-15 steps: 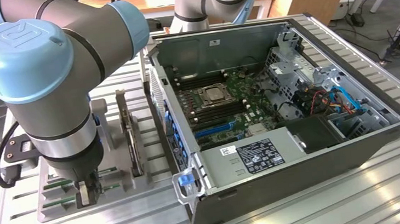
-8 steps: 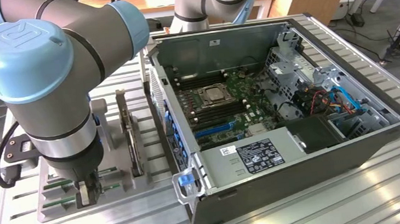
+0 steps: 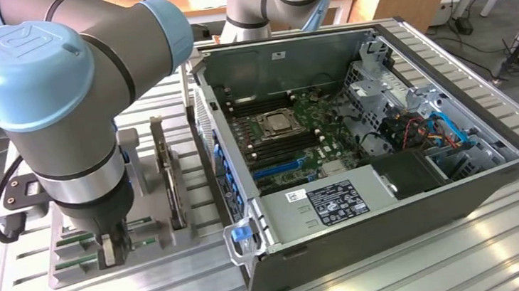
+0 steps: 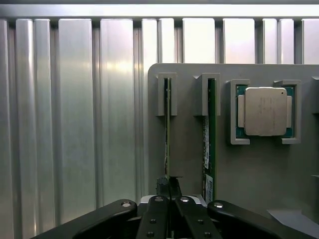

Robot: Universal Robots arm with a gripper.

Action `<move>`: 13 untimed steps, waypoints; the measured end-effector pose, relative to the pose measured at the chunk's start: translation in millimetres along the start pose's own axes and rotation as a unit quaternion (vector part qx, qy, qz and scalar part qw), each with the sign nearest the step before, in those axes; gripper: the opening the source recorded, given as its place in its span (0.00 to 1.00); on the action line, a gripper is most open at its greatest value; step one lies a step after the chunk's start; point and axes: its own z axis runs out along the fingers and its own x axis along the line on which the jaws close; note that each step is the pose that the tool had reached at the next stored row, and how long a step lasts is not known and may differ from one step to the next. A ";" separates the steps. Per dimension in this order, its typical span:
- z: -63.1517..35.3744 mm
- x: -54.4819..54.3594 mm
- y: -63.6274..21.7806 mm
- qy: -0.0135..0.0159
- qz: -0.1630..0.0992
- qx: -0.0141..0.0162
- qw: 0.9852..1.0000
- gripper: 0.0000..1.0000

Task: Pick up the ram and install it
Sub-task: 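Pick up the ram and move it above insertion slot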

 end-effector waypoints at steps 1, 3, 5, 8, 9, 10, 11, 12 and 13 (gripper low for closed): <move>-1.0 0.0 0.0 0.000 0.000 0.000 1.000 0.12; -2.9 -0.1 0.1 0.000 0.000 0.000 1.000 0.12; -4.8 -0.1 0.2 0.000 0.000 0.000 1.000 0.12; -8.5 -0.1 0.4 0.000 0.000 0.000 1.000 0.12; -9.9 -0.2 0.4 0.000 0.000 0.000 1.000 0.12; -11.4 -0.2 0.5 0.000 0.000 0.000 1.000 0.12; -12.9 -0.2 0.6 0.000 0.000 0.000 1.000 0.12; -14.5 -0.3 0.6 0.000 0.000 0.000 1.000 0.12; -16.1 -0.3 0.7 0.000 0.000 0.000 1.000 0.12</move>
